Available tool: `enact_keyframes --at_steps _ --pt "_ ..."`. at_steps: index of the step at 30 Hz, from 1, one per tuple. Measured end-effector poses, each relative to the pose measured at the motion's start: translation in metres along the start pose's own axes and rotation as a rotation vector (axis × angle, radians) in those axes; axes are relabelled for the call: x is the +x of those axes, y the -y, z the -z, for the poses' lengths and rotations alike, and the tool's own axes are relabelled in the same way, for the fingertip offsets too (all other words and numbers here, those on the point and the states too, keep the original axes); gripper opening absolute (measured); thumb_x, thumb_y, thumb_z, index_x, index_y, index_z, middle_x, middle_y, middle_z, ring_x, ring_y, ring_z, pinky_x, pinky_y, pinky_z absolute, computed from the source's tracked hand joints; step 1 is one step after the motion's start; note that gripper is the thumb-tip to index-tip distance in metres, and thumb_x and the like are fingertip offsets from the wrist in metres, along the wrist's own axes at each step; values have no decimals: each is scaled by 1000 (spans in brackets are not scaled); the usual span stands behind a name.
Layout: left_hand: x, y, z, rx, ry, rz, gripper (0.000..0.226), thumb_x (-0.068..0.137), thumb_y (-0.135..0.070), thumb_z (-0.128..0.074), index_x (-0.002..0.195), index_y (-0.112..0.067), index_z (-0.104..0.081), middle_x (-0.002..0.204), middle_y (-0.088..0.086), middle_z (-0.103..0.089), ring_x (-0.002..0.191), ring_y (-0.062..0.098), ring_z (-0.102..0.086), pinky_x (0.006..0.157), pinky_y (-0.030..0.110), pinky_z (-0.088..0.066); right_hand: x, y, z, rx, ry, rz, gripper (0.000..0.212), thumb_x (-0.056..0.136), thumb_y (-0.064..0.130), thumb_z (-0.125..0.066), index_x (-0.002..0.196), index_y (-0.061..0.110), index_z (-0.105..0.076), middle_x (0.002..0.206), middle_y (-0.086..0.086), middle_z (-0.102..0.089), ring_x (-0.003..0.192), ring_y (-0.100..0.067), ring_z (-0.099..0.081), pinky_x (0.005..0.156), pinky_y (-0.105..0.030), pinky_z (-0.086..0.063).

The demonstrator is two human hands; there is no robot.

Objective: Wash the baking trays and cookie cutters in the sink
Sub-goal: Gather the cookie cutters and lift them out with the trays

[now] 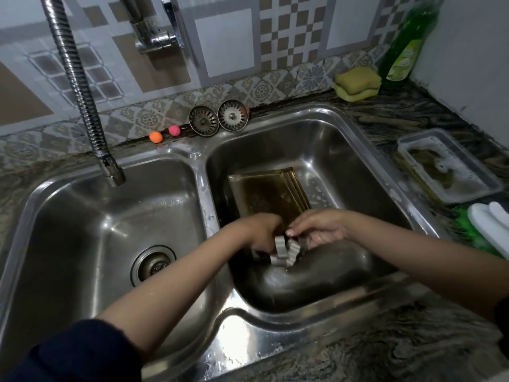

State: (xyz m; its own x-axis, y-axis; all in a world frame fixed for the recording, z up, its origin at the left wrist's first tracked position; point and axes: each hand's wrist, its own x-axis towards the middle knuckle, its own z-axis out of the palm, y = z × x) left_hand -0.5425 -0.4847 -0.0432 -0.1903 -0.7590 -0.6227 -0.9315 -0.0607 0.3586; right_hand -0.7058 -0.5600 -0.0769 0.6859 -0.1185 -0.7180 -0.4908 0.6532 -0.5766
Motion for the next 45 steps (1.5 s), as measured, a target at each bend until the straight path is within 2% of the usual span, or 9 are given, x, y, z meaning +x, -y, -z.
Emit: enact_keyframes --at_steps 6,10,17,21,23,28,37,40,45 --pt "26 15 3 -71 -241 199 49 79 -17 -68 124 -15 -50 121 8 -59 106 26 -59 86 38 -54 34 3 12 169 -308 207 33 87 -5 -60 119 -5 -54 93 -15 -67 75 -16 -70 64 -24 -58" --pt "35 23 -5 -173 -266 293 53 75 -20 -71 123 -16 -49 117 9 -60 104 27 -60 86 39 -54 59 -17 15 38 -480 231 42 90 9 -62 130 7 -51 114 -11 -62 105 -21 -59 95 -36 -49" --pt "40 24 -10 -342 -290 422 87 72 -26 -73 142 -22 -21 148 17 -12 137 37 -16 115 47 -22 57 -30 37 -430 -772 398 42 92 19 -61 132 14 -49 137 -8 -51 110 -13 -55 75 -14 -47" --pt "40 27 -26 -581 -275 577 122 65 -43 -83 148 -18 3 153 19 8 142 39 -9 115 44 -26 55 -46 55 -500 -870 288 56 90 37 -62 140 22 -41 146 -7 -42 129 -24 -44 102 -39 -43" --pt "42 29 -37 -674 -204 604 139 60 -47 -85 147 -18 18 154 20 6 142 38 -15 113 41 -28 57 -51 55 -403 -834 279 59 90 39 -62 141 21 -39 144 -7 -45 125 -22 -48 102 -38 -43" --pt "53 30 -59 -790 -119 541 159 49 -47 -90 136 -29 41 154 20 14 144 39 -10 113 42 -26 63 -56 50 -367 -796 281 77 80 50 -69 145 33 -31 154 -3 -30 139 -26 -32 107 -41 -37" --pt "56 37 -61 -852 -190 453 152 34 -50 -93 141 -54 15 149 16 11 140 38 -20 110 33 -29 48 -55 45 -259 -722 520 96 49 64 -81 134 54 -37 152 6 -34 137 -18 -35 108 -46 -39" --pt "51 33 -62 -932 -285 342 142 39 -49 -93 141 -58 6 148 19 5 140 35 -18 105 25 -25 35 -45 40 -363 -750 613 97 50 63 -81 136 53 -37 145 12 -40 134 -12 -39 102 -31 -42" --pt "35 24 -54 -877 -406 98 133 47 -52 -89 134 -68 11 153 22 8 144 36 3 114 43 -16 -1 -28 26 -534 -806 636 92 42 68 -78 123 72 -35 121 8 -34 119 -14 -44 103 -34 -41"
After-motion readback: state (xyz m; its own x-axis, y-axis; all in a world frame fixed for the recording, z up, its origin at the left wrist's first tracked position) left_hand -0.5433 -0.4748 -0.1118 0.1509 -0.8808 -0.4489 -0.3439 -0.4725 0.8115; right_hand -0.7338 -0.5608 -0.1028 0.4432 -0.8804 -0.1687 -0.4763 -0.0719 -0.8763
